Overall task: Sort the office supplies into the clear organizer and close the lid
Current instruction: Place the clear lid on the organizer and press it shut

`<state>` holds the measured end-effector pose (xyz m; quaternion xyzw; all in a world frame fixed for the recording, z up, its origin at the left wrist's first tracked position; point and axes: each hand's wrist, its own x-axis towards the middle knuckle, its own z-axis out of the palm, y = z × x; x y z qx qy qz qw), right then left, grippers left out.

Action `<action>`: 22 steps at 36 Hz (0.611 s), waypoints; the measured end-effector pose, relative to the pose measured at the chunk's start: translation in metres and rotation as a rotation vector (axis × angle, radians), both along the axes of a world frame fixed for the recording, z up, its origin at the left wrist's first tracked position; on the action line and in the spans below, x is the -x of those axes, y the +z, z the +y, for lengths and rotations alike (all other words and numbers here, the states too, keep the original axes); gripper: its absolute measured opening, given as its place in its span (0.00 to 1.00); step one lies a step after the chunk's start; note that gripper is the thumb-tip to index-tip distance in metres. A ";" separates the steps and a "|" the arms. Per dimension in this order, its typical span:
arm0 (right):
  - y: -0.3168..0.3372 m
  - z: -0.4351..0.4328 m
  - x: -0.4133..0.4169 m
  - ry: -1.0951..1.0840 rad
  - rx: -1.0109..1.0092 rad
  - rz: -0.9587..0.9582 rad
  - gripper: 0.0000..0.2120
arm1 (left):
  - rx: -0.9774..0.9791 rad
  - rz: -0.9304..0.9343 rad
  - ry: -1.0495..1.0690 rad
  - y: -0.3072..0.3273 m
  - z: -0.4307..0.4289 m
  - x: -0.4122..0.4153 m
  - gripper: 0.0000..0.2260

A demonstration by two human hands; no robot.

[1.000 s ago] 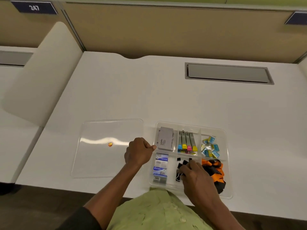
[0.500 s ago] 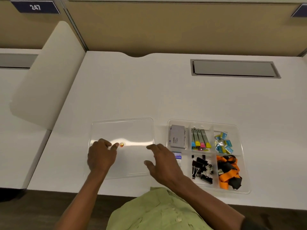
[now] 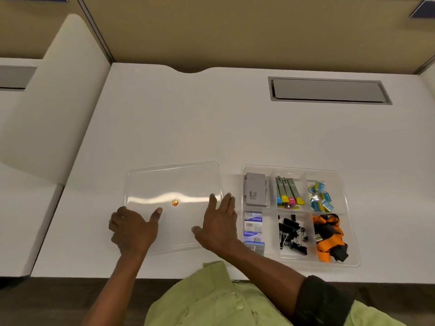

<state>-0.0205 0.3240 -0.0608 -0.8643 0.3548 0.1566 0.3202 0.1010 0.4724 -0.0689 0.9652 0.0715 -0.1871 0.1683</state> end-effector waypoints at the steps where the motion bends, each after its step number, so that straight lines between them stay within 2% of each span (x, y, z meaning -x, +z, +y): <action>1: -0.001 0.000 0.000 -0.001 0.003 -0.002 0.49 | 0.000 0.000 -0.002 0.000 0.000 0.000 0.46; 6: -0.001 0.000 -0.002 -0.043 -0.009 -0.089 0.44 | -0.043 -0.028 -0.047 0.000 -0.004 -0.001 0.46; 10: 0.008 -0.006 -0.008 -0.153 -0.092 -0.151 0.45 | -0.096 -0.022 -0.070 0.000 -0.004 -0.005 0.47; 15: 0.024 -0.015 -0.011 -0.283 -0.192 -0.247 0.47 | -0.025 -0.036 0.031 0.005 0.001 -0.019 0.46; 18: 0.037 -0.017 -0.007 -0.278 -0.192 -0.339 0.47 | -0.042 -0.068 0.079 0.009 0.003 -0.026 0.46; 22: 0.060 -0.024 0.002 -0.266 -0.152 -0.438 0.46 | 0.039 -0.112 0.078 0.020 -0.002 -0.028 0.52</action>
